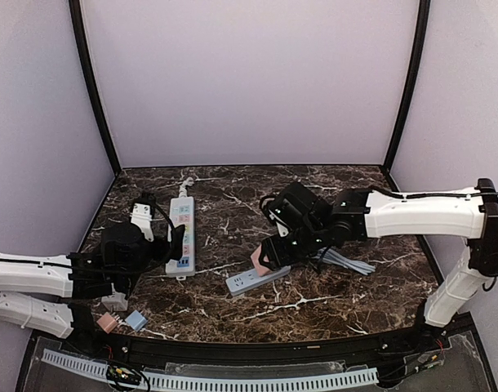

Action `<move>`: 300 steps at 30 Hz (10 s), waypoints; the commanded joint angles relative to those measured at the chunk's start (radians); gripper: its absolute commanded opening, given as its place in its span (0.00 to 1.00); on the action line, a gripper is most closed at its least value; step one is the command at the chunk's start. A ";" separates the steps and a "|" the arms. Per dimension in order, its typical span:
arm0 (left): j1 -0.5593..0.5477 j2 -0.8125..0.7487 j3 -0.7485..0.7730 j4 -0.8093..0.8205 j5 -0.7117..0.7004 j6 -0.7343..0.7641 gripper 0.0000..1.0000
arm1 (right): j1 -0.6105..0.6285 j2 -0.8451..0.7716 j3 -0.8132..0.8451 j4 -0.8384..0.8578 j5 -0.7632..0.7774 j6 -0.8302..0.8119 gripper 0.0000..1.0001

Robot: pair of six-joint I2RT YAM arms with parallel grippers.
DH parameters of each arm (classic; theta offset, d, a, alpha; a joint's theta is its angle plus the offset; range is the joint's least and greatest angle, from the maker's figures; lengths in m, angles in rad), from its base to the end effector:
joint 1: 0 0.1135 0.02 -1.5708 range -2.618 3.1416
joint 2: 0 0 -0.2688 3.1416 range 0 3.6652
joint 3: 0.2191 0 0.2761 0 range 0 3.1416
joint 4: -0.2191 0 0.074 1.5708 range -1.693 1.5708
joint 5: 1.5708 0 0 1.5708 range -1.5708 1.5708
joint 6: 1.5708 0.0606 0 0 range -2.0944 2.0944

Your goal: Insert the plug

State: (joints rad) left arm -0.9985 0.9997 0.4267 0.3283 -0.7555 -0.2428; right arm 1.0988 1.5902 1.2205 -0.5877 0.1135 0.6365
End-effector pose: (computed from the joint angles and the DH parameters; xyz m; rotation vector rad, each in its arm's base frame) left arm 0.1694 -0.1862 0.2153 0.1355 1.7479 -0.2200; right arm 0.1768 0.3313 0.2311 -0.5522 2.5515 0.5347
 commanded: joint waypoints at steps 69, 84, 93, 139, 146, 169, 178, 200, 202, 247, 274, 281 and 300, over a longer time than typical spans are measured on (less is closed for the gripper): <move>0.003 -0.269 -0.071 -0.193 0.111 -0.154 0.99 | 0.006 0.251 0.202 -0.226 0.139 0.076 0.28; 0.003 -0.283 -0.075 -0.198 0.110 -0.153 0.99 | -0.042 0.333 0.294 -0.302 0.058 0.004 0.27; 0.002 -0.277 -0.076 -0.192 0.113 -0.153 0.99 | -0.043 0.370 0.335 -0.343 0.058 -0.003 0.27; 0.003 -0.287 -0.077 -0.194 0.120 -0.154 0.99 | -0.021 0.520 0.321 -0.260 0.024 0.009 0.19; 0.003 -0.282 -0.077 -0.189 0.120 -0.154 0.99 | -0.005 0.565 0.357 -0.297 0.016 -0.051 0.18; 0.003 -0.288 -0.079 -0.192 0.125 -0.156 0.99 | -0.061 0.492 0.277 -0.374 0.157 0.004 0.16; 0.003 -0.285 -0.080 -0.190 0.124 -0.155 0.99 | -0.127 0.444 0.221 -0.389 0.207 -0.007 0.16; 0.002 -0.277 -0.082 -0.179 0.122 -0.155 0.99 | -0.174 0.386 0.195 -0.416 0.246 -0.032 0.26; 0.002 -0.272 -0.081 -0.177 0.120 -0.154 0.99 | -0.175 0.383 0.202 -0.407 0.235 -0.041 0.29; 0.003 -0.172 -0.007 -0.246 -0.035 -0.134 0.99 | -0.175 -0.033 0.144 -0.012 0.265 -0.158 0.99; 0.056 -0.033 0.436 -1.260 0.142 -0.640 0.99 | -0.180 -0.216 -0.295 0.566 0.249 -0.256 0.99; 0.149 0.006 0.420 -1.351 0.354 -0.681 0.99 | -0.181 -0.233 -0.321 0.583 0.225 -0.259 0.99; 0.158 -0.155 0.252 -1.491 0.431 -0.829 0.99 | -0.182 -0.231 -0.347 0.584 0.213 -0.276 0.99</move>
State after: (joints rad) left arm -0.8486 0.8413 0.7357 -1.1374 -0.3344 -1.0084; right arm 0.9260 1.3712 0.8890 -0.0284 0.3325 0.3740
